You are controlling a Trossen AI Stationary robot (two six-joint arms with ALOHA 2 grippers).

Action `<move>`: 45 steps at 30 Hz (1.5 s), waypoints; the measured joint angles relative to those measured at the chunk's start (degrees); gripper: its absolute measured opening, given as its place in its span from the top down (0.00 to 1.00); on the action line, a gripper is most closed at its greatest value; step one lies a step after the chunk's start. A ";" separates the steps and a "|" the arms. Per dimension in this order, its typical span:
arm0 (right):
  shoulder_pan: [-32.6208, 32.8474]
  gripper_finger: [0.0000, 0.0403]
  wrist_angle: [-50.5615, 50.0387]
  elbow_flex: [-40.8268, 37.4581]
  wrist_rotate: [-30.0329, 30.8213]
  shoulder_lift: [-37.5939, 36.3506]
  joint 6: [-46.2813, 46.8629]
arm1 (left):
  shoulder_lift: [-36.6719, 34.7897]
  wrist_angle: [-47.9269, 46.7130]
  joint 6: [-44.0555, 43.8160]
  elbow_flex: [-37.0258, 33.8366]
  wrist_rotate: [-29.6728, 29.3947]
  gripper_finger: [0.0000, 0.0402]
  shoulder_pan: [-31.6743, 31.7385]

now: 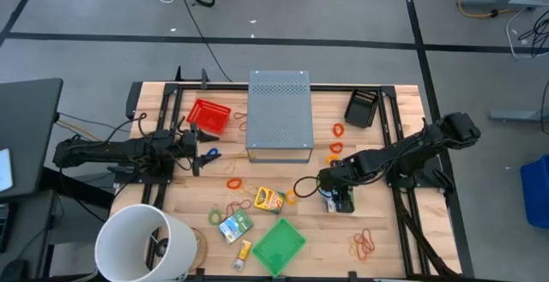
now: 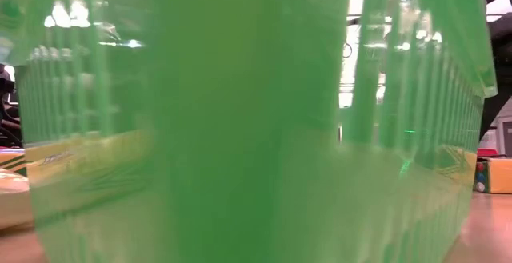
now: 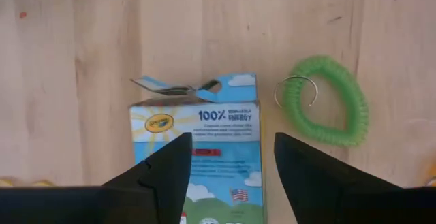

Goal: Pick & Place Office Desk Supplies
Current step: Put the yellow crayon box into the red basket

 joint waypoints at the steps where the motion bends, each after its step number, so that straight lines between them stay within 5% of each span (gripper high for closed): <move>1: -0.02 0.50 0.44 0.00 -0.45 0.38 -0.01 | 0.00 0.00 0.01 0.00 0.02 0.27 0.00; 17: 0.02 0.59 2.45 0.20 -3.93 5.72 -1.54 | 0.00 -0.04 -0.03 0.00 0.02 0.27 0.00; 26: 0.58 0.97 4.85 0.11 -8.52 5.81 -1.78 | 0.00 -0.08 -0.07 0.00 0.02 0.27 0.00; 38: 6.47 1.00 12.81 -0.07 -4.31 5.99 0.47 | 0.00 -0.08 -0.28 0.00 0.02 0.27 0.00; 45: 10.02 1.00 13.84 2.26 3.51 6.12 3.51 | 0.00 -0.08 -0.76 0.00 0.02 0.27 0.00</move>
